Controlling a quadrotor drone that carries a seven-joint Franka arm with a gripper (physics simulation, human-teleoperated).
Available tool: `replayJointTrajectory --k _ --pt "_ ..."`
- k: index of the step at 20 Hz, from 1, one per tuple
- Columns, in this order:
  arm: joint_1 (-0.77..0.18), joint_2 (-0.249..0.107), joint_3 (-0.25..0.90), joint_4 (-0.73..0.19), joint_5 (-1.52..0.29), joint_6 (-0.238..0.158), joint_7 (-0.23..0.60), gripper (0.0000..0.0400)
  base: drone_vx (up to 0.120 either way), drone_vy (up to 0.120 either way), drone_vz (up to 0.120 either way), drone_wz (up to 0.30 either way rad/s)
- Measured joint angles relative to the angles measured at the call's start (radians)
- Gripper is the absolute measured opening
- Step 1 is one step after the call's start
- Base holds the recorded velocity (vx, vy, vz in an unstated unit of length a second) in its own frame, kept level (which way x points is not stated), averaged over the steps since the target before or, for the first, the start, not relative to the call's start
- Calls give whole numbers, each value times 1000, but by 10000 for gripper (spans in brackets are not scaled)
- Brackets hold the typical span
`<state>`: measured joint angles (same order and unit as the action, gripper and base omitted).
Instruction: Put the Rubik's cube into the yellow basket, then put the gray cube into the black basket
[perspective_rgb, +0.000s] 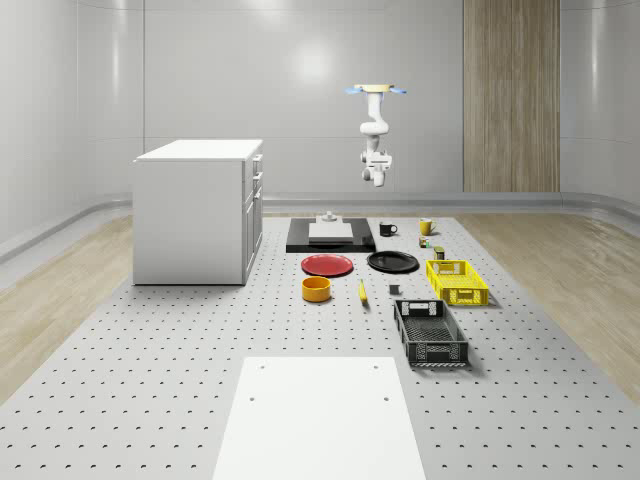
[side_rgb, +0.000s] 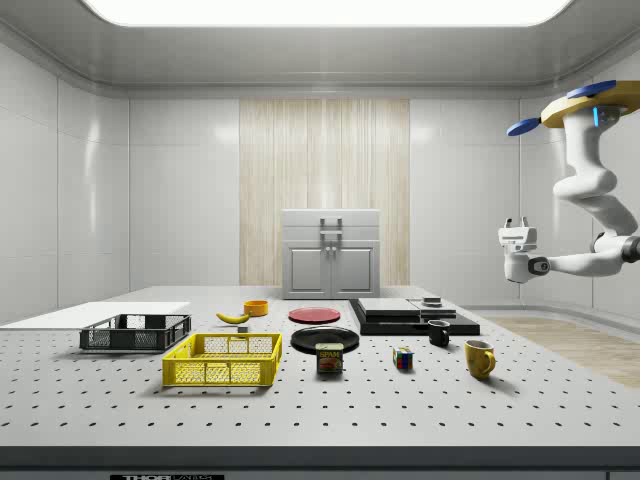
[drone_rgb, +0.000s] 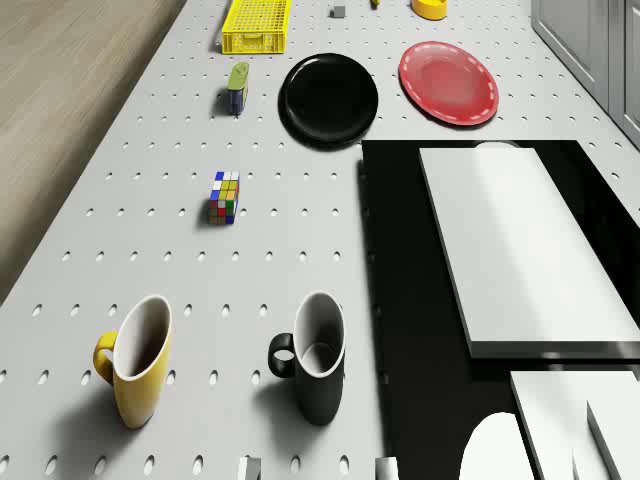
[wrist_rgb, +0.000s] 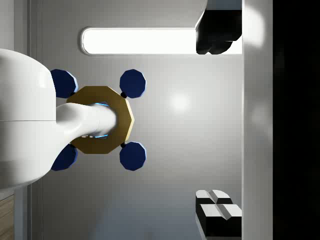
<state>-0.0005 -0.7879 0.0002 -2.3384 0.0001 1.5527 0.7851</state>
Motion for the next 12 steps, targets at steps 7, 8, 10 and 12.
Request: replayJointTrajectory --k 7,8,10,12 --pt "-3 33 2 149 1 -111 -2 400 0 0 0 0" --pt "-3 40 2 170 1 -124 -2 400 0 0 0 0" --pt "-4 53 2 206 2 -145 -2 400 0 0 0 0" --pt "-4 65 3 236 2 -162 -2 400 0 0 0 0"
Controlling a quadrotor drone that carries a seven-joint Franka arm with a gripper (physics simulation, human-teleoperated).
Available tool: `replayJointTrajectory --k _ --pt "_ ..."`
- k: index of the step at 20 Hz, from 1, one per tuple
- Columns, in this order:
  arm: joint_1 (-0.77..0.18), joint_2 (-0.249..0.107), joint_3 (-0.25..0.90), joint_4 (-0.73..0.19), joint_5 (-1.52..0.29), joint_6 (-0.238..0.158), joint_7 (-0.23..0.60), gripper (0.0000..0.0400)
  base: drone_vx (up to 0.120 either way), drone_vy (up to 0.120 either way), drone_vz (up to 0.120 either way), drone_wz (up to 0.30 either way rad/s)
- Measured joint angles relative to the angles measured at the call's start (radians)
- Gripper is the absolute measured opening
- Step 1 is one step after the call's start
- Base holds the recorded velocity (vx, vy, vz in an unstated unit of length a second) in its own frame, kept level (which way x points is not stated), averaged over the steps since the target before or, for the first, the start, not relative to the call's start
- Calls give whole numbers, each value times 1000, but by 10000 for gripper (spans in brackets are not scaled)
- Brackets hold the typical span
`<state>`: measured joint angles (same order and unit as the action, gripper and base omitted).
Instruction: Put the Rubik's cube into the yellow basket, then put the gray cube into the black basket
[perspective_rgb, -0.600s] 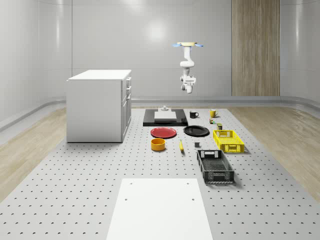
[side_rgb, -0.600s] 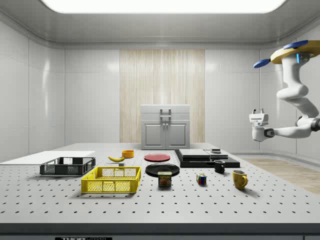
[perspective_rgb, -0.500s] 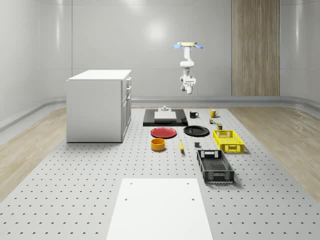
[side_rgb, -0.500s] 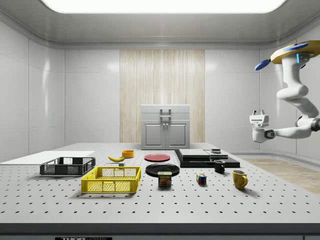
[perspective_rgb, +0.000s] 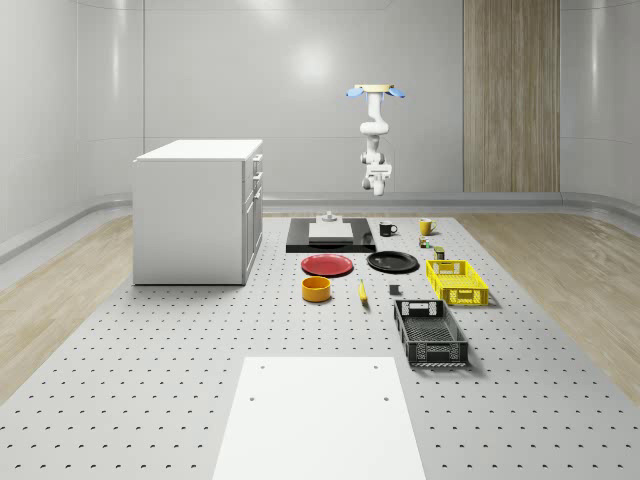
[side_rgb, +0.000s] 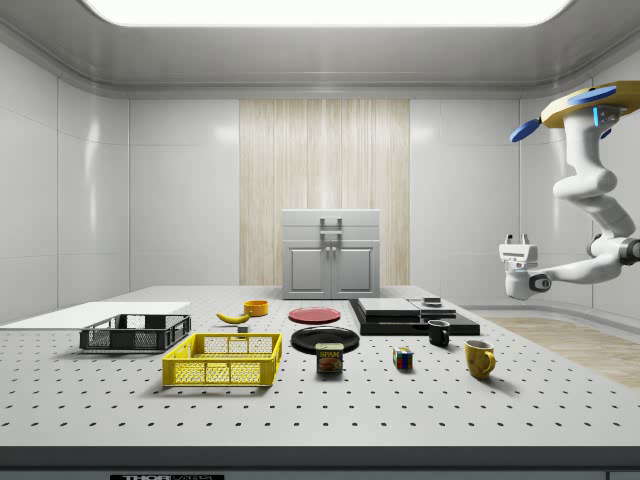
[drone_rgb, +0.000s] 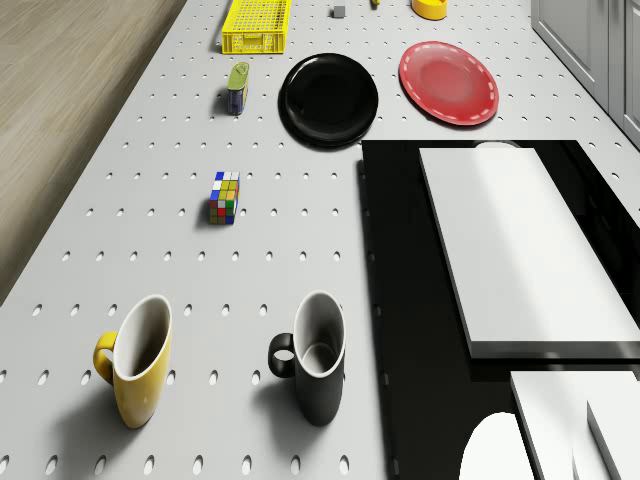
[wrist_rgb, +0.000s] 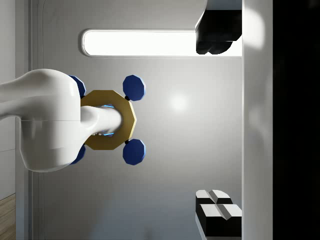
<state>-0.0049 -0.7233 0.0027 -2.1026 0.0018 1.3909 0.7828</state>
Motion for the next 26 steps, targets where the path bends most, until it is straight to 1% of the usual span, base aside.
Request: replayJointTrajectory --k 5,11,26 --pt "-1 16 1 43 0 -23 0 400 0 0 0 0" --pt "-2 21 1 58 1 -29 -1 400 0 0 0 0" --pt "-4 15 3 56 0 -21 -1 400 0 117 0 0"
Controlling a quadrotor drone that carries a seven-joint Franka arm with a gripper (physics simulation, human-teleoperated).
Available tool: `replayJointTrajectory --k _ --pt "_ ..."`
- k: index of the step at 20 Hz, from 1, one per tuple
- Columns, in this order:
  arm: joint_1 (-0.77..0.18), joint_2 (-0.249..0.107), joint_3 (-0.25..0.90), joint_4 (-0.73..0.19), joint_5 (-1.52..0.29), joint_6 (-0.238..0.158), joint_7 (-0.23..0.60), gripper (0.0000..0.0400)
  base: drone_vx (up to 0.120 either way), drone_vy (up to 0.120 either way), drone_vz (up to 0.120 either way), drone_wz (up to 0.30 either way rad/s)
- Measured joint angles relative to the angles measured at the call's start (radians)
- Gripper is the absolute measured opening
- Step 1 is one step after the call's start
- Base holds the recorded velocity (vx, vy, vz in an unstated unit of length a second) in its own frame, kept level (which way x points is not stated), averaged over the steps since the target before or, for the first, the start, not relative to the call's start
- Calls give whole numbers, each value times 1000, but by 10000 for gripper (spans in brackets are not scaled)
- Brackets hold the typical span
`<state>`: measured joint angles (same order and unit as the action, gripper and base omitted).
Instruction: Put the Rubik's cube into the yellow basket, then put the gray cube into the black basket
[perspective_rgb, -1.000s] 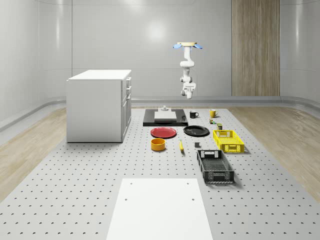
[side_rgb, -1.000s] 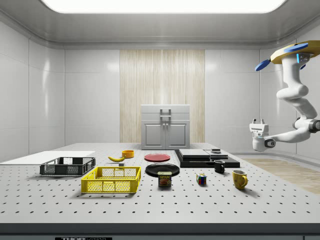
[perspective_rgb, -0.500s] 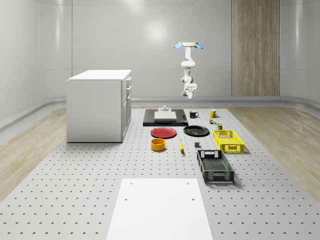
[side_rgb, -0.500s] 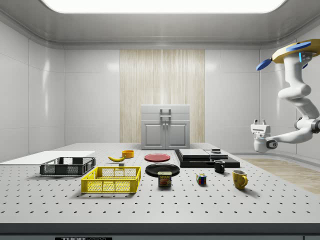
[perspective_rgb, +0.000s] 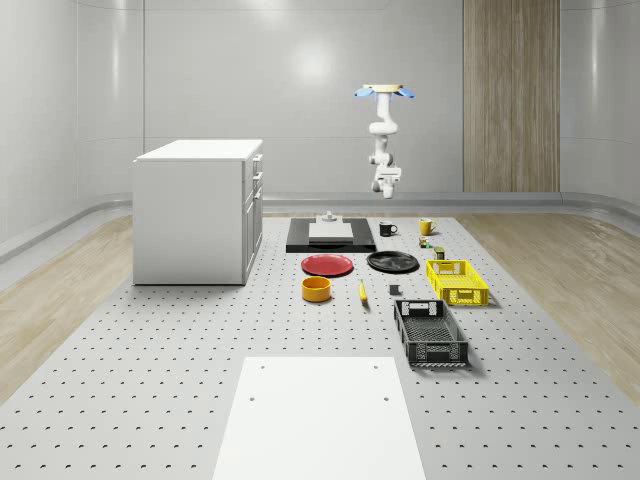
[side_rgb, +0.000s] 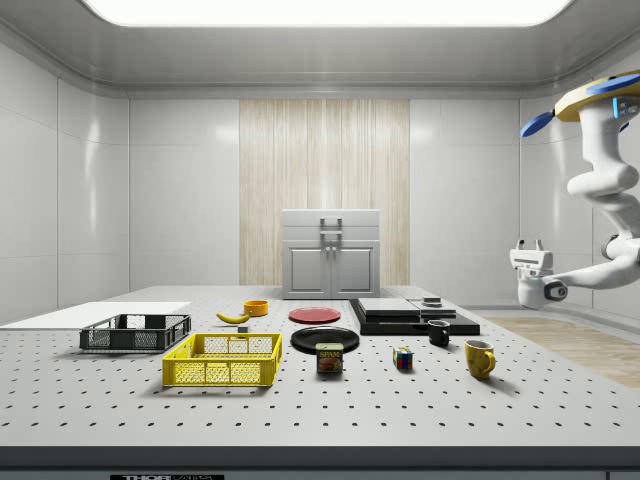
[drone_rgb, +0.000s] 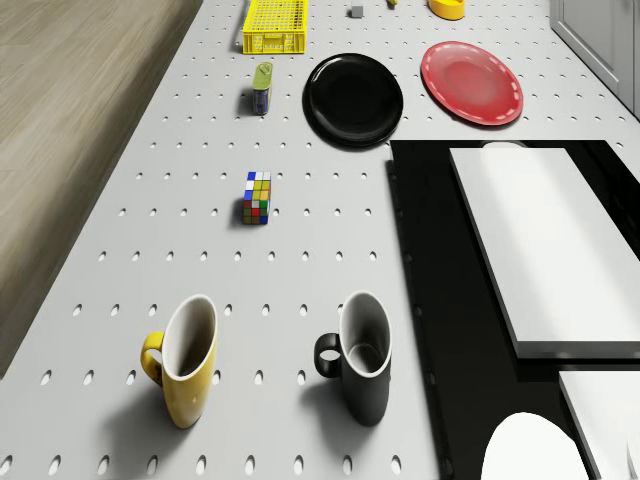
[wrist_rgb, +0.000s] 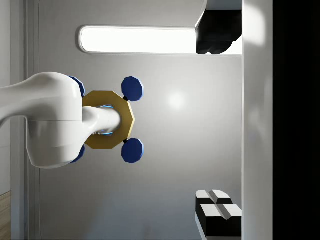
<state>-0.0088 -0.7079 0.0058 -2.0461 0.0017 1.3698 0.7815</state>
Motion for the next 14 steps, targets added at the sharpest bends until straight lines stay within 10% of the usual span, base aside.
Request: replayJointTrajectory --k 6,14 --pt "-1 -3 2 -3 -3 4 0 400 0 120 0 0" --pt "-4 -7 11 -7 -15 11 2 400 115 120 0 0"
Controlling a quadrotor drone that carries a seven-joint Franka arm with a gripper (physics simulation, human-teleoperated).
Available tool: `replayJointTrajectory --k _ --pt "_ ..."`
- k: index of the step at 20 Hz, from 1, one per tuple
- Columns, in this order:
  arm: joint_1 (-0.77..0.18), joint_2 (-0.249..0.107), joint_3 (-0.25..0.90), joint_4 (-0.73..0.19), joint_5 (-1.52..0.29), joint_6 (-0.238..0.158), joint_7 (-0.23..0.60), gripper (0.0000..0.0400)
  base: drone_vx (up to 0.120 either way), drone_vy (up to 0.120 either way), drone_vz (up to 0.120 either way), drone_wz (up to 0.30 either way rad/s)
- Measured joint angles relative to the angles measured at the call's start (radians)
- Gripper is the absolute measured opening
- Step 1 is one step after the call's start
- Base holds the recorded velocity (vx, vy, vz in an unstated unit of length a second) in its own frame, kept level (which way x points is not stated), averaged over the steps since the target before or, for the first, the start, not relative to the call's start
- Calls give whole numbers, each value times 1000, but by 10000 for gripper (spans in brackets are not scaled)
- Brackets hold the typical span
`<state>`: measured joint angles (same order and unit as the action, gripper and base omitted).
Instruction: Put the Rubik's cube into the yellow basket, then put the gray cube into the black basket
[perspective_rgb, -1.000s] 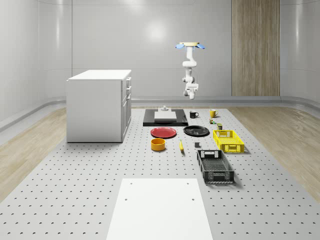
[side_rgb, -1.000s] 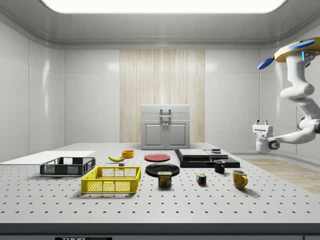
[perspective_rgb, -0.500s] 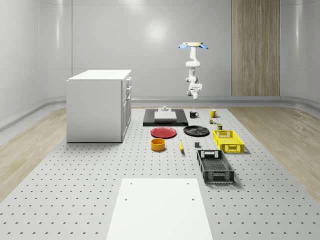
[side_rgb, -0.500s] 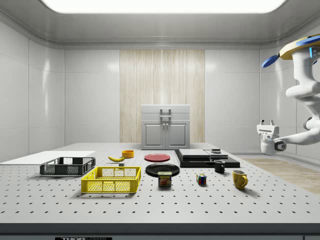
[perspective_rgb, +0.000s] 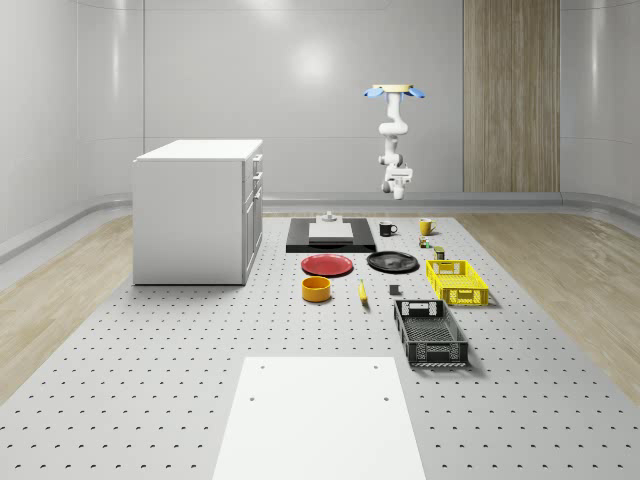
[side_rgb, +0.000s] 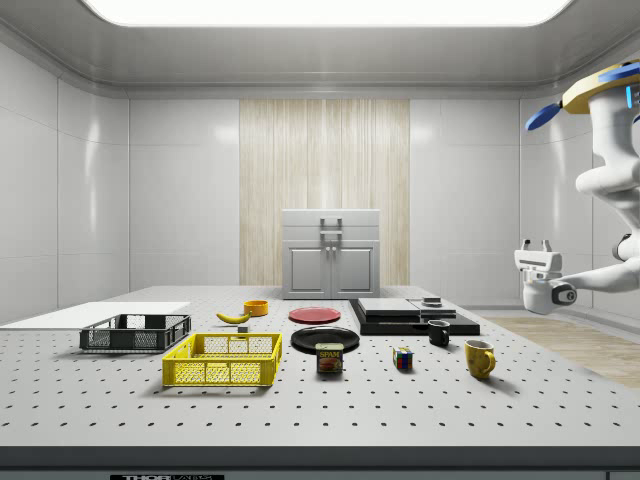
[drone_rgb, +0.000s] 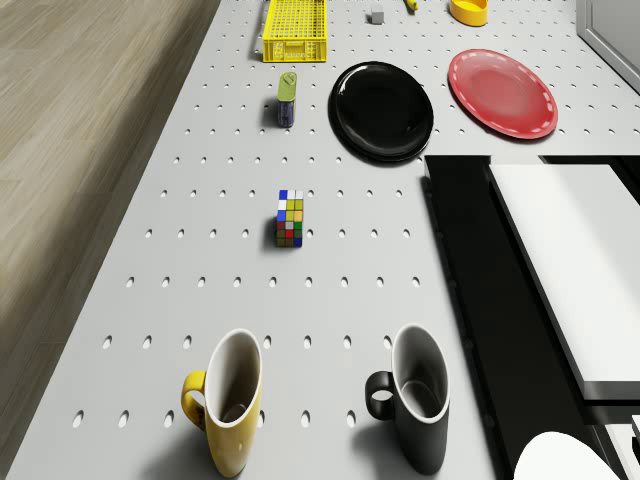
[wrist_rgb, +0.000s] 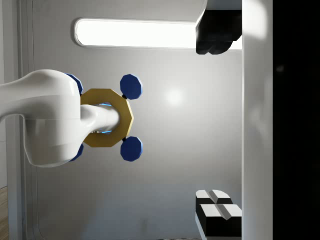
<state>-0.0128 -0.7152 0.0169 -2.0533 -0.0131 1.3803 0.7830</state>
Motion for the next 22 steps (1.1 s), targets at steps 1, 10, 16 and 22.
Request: replayJointTrajectory --k 1,10,16,22 --pt "-1 -1 2 -1 -3 1 0 400 120 120 0 0" --pt "-16 -6 53 -8 -74 8 10 400 120 120 0 0" --pt "-51 -14 163 -31 -230 16 31 400 120 80 0 0" --pt "-140 -44 425 -157 -617 35 95 400 120 0 0 0"
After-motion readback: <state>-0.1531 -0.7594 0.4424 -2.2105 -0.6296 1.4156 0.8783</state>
